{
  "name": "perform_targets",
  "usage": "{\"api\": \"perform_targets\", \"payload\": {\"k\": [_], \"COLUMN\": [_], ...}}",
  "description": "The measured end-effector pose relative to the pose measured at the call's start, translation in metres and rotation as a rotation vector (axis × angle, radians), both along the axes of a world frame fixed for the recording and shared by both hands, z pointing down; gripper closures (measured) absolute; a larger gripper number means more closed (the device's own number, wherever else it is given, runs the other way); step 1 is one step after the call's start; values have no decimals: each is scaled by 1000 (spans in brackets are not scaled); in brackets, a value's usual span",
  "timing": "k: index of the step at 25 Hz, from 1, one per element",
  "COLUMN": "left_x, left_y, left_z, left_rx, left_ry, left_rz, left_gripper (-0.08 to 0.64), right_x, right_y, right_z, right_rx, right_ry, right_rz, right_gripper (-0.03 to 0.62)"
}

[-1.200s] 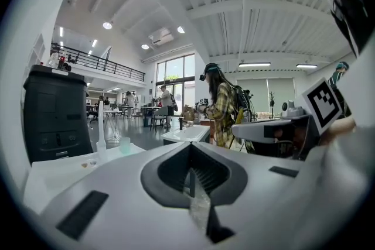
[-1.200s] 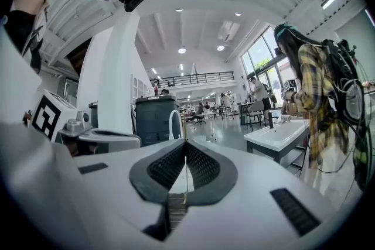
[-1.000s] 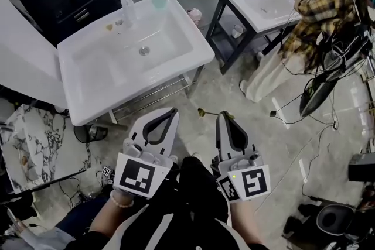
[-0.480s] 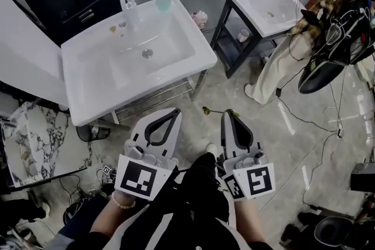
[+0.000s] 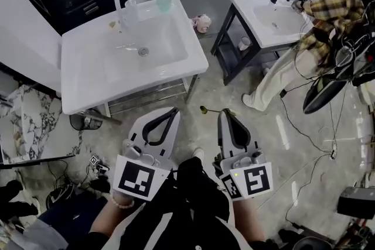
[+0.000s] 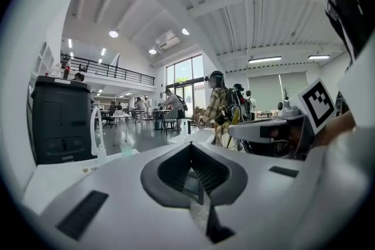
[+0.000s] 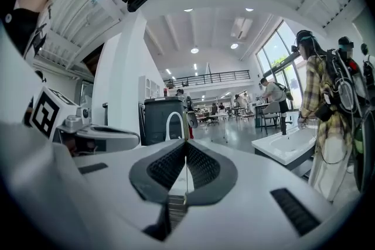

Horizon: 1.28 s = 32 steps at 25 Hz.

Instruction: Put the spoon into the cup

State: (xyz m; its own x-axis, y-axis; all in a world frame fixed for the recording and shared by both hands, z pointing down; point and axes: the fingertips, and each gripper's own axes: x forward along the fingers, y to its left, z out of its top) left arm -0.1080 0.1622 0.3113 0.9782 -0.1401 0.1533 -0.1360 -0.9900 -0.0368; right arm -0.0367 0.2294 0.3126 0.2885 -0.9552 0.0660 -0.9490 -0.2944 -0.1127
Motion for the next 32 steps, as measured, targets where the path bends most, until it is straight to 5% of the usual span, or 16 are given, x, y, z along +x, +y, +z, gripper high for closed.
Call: {"api": "perform_targets", "payload": {"k": [20,32], "left_x": [30,48], "left_y": [35,44], "left_z": [0,-2], "left_rx": [-17,12], "left_ry": [41,33], "left_rz": [-299,-354], "left_gripper": [561,561], "right_x": [56,76], "right_y": [24,32], "right_z": [-6,-11], "right_rx": [52,69], "right_ry": [11,18], "right_rz": [-270,-322], "right_gripper": [584,584]}}
